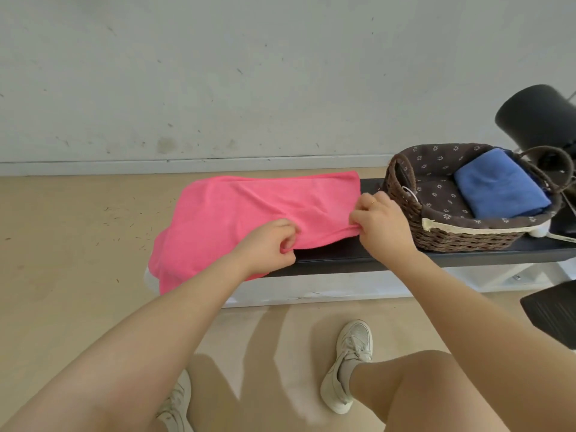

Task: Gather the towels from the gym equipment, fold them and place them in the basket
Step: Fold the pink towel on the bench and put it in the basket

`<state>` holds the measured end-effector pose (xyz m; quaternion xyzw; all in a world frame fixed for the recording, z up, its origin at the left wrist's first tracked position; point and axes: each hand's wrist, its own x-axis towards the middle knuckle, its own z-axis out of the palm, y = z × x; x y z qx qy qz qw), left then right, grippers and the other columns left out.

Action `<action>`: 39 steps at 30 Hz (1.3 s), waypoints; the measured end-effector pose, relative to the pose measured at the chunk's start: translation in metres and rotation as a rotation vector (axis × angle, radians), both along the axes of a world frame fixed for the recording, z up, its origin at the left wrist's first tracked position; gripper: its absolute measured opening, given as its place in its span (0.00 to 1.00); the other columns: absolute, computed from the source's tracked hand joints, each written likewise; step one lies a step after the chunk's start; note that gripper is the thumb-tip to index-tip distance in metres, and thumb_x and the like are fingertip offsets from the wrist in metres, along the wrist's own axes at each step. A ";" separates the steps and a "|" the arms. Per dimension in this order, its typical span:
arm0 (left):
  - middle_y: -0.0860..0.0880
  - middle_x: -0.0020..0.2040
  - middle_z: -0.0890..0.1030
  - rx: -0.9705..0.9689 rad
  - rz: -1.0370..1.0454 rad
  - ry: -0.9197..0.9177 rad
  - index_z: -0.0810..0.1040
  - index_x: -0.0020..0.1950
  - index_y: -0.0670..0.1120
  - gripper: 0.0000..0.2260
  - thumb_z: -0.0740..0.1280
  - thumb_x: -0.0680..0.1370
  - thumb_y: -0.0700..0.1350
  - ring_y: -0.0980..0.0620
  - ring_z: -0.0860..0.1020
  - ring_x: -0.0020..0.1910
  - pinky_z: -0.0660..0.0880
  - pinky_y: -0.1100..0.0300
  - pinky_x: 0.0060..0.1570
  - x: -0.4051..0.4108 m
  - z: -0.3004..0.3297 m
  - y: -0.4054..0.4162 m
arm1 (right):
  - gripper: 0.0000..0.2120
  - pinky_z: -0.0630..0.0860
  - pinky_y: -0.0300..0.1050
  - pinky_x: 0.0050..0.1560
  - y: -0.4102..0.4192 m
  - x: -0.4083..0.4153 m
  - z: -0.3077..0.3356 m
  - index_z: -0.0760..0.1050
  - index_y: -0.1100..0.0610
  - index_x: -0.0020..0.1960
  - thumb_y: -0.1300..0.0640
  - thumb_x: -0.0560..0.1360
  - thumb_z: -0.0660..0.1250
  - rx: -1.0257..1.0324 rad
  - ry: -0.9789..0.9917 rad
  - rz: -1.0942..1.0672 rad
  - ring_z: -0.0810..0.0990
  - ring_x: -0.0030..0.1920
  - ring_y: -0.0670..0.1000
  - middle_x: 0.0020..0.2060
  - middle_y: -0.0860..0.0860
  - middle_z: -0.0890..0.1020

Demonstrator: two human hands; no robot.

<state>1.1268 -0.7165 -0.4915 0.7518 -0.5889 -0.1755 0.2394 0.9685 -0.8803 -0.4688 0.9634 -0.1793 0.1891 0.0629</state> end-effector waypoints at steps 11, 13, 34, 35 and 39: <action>0.46 0.53 0.81 0.397 -0.146 0.086 0.79 0.50 0.43 0.07 0.62 0.75 0.41 0.49 0.77 0.54 0.72 0.56 0.58 -0.024 -0.015 0.017 | 0.17 0.69 0.47 0.50 0.039 -0.008 -0.013 0.75 0.56 0.59 0.50 0.74 0.59 0.339 1.045 -0.221 0.76 0.59 0.57 0.59 0.53 0.78; 0.47 0.52 0.81 0.327 -0.055 0.092 0.78 0.51 0.42 0.08 0.61 0.76 0.41 0.51 0.76 0.50 0.72 0.59 0.54 -0.015 -0.012 0.026 | 0.20 0.67 0.46 0.47 0.045 0.009 -0.009 0.76 0.57 0.55 0.43 0.76 0.57 0.402 0.881 -0.194 0.76 0.56 0.58 0.57 0.56 0.79; 0.42 0.65 0.73 0.043 0.970 0.465 0.66 0.68 0.38 0.16 0.52 0.81 0.38 0.45 0.72 0.63 0.65 0.62 0.55 0.161 -0.086 0.162 | 0.15 0.69 0.49 0.58 0.197 0.301 -0.053 0.73 0.61 0.60 0.63 0.79 0.52 0.261 0.588 0.436 0.71 0.60 0.58 0.60 0.57 0.74; 0.41 0.65 0.73 0.064 0.970 0.493 0.66 0.68 0.38 0.16 0.52 0.81 0.38 0.44 0.72 0.63 0.66 0.62 0.55 0.167 -0.092 0.160 | 0.15 0.69 0.49 0.59 0.198 0.309 -0.059 0.73 0.60 0.60 0.63 0.79 0.53 0.262 0.621 0.437 0.71 0.60 0.58 0.60 0.57 0.74; 0.36 0.58 0.77 0.178 0.960 0.505 0.71 0.58 0.34 0.13 0.55 0.80 0.40 0.42 0.75 0.50 0.71 0.53 0.52 0.181 -0.114 0.151 | 0.17 0.68 0.49 0.61 0.197 0.326 -0.072 0.72 0.58 0.64 0.63 0.78 0.53 0.162 0.708 0.435 0.73 0.62 0.57 0.61 0.55 0.75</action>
